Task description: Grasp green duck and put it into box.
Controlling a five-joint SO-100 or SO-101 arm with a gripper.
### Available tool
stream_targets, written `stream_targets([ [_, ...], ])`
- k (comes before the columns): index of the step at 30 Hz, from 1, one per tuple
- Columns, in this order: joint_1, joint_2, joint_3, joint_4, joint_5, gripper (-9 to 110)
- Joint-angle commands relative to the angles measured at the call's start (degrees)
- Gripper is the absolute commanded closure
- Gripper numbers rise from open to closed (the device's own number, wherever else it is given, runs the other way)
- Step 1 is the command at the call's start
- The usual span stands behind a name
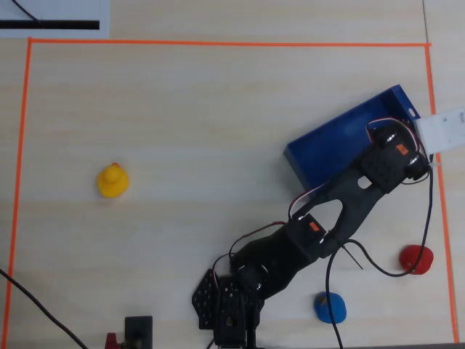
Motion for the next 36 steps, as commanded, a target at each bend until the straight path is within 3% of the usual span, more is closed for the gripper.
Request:
stream_targets([
  [1,-1.8,1.0,2.1,-3.3,0.4,101],
  [11,-5.4,-4.3,4.7,-14.5,-0.1,101],
  [18,-4.2,-7.9,4.7,-15.8,-3.6,101],
  [30,-3.3,-6.2,4.7,-12.7,-6.8,75],
  [36,-3.3,-2.4,6.6,-12.5,-6.8,72],
])
